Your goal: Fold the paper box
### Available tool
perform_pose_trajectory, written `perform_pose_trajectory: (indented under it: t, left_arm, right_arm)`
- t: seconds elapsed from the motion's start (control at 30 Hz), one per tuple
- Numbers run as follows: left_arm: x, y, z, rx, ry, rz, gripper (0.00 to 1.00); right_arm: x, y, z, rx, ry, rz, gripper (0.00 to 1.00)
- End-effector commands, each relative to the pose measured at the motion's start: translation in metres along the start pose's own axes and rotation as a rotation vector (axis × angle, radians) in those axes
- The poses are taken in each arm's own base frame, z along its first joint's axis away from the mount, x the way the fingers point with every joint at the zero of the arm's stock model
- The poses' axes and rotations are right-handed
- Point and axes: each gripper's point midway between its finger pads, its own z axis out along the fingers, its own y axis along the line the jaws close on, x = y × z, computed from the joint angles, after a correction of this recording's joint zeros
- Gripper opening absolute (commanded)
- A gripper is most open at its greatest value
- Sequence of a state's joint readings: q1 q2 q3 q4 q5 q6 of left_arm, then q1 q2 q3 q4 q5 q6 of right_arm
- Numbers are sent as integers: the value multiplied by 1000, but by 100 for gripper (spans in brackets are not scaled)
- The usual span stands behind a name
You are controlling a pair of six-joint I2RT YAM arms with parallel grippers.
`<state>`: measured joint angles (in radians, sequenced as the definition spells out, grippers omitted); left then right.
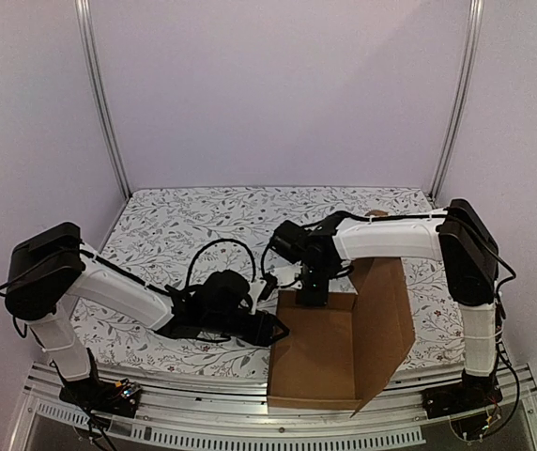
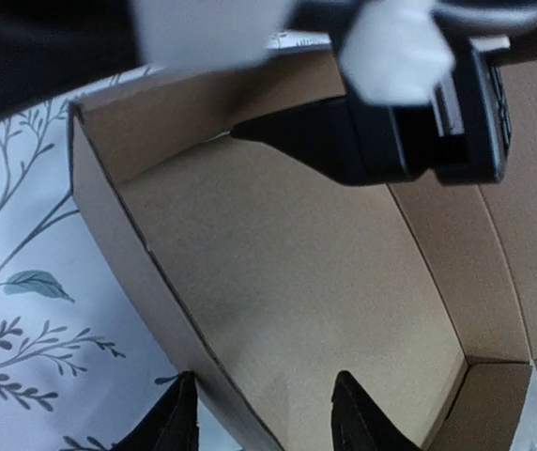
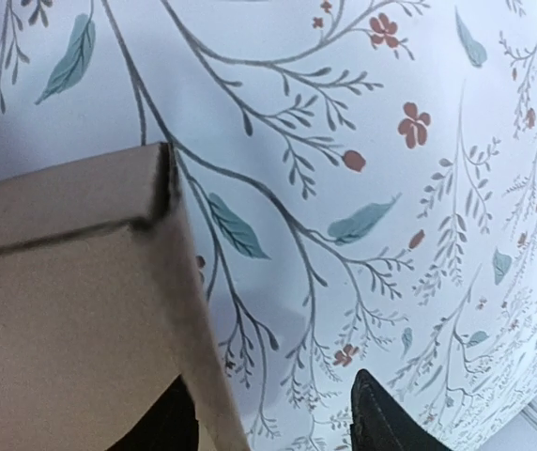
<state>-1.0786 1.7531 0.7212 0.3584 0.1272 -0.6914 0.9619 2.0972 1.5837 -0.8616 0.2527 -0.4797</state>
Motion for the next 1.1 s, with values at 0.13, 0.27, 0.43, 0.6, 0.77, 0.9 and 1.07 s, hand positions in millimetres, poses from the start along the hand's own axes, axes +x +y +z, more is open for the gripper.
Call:
perform_pose_trajectory:
  t: [0.13,0.27,0.43,0.6,0.77,0.9,1.07]
  left_arm:
    - [0,14,1,-39,15,-32,47]
    - [-1,15,0,-44,10,-36,47]
    - [1,18,2,-52,17,-34,47]
    - [5,22,4,-59,23,-39,47]
    - [6,23,5,-61,30,-42,47]
    - [5,23,5,-61,32,-41,47]
    - [4,23,5,-61,33,-36,47]
  right_arm:
    - [-10,-20,-73,38,-150,56,72]
    - [-8,-34,-121,39,-271,119,80]
    - [2,-63,-185,142,-406,210,99]
    - [28,-90,-239,261,-494,321,99]
    - [61,-113,-280,418,-515,441,99]
    - [96,-126,-309,535,-519,555,99]
    - [142,-132,-336,665,-511,692,99]
